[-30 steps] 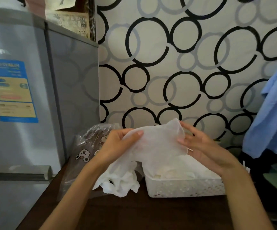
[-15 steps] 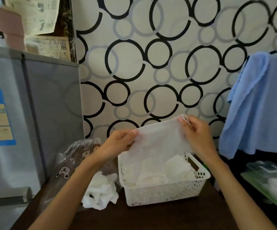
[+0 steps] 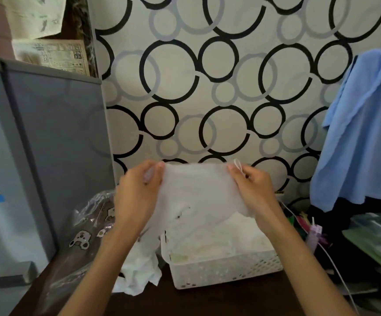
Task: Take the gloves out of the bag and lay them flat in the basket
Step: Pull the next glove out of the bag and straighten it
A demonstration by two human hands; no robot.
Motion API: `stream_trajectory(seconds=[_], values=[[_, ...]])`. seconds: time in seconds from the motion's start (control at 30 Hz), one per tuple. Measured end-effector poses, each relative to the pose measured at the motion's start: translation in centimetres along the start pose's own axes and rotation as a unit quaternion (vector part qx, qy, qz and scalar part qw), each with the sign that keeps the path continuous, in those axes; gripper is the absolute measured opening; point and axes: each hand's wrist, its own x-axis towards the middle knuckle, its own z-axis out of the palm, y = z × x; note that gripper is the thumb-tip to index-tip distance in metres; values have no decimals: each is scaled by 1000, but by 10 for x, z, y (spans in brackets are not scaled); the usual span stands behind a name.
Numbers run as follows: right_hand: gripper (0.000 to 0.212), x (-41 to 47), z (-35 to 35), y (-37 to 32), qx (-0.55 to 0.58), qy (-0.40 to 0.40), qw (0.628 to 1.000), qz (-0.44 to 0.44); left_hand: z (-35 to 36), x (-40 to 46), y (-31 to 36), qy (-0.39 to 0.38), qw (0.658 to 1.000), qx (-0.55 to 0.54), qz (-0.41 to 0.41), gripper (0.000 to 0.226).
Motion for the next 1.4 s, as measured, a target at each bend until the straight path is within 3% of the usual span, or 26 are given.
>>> stream_trajectory(seconds=[0.1, 0.2, 0.3, 0.4, 0.47, 0.6, 0.67, 0.73, 0.8, 0.87, 0.9, 1.03, 1.1, 1.2, 1.27, 1.33, 1.4], values=[[44, 9, -12, 46, -88, -10, 993, 80, 41, 6, -24, -152, 985, 77, -12, 31], [46, 18, -24, 80, -180, -4, 981, 79, 75, 9, -41, -265, 957, 102, -51, 27], [41, 25, -32, 92, -289, -1, 956, 51, 92, 16, -48, -270, 950, 153, -40, 22], [39, 31, -35, 93, -366, 16, 930, 16, 93, 19, -48, -194, 955, 225, -5, 26], [35, 35, -34, 94, -382, 18, 924, 2, 88, 17, -46, -150, 957, 248, 18, 24], [41, 37, -35, 93, -403, -5, 914, 47, 77, 11, -44, -120, 961, 242, 62, 43], [41, 33, -38, 85, -403, 24, 915, 4, 69, 7, -37, -171, 957, 204, 117, 34], [36, 25, -37, 79, -385, 38, 917, -95, 64, 3, -29, -309, 919, 191, 155, 38], [46, 16, -30, 77, -381, -114, 911, -110, 65, -2, -28, -459, 846, 237, 133, 55], [70, 9, -22, 80, -423, -338, 841, 4, 67, -7, -38, -542, 772, 319, 95, 72], [78, 9, -23, 82, -442, -401, 800, 61, 68, -9, -45, -558, 747, 354, 78, 77], [79, 15, -28, 92, -503, -464, 722, 101, 74, -18, -54, -551, 709, 433, 74, 84], [78, 14, -26, 90, -494, -458, 733, 96, 75, -22, -48, -544, 711, 439, 74, 84], [77, 11, -31, 73, -404, -358, 840, 59, 64, -17, -39, -513, 757, 393, 98, 80], [59, 8, -40, 56, -343, -279, 897, -17, 42, -10, -31, -468, 805, 339, 134, 68], [34, 6, -48, 43, -296, -283, 912, -32, 17, -1, -27, -449, 833, 292, 138, 43], [18, 0, -43, 35, -257, -367, 894, -2, 3, 2, -28, -473, 827, 278, 121, 23]])
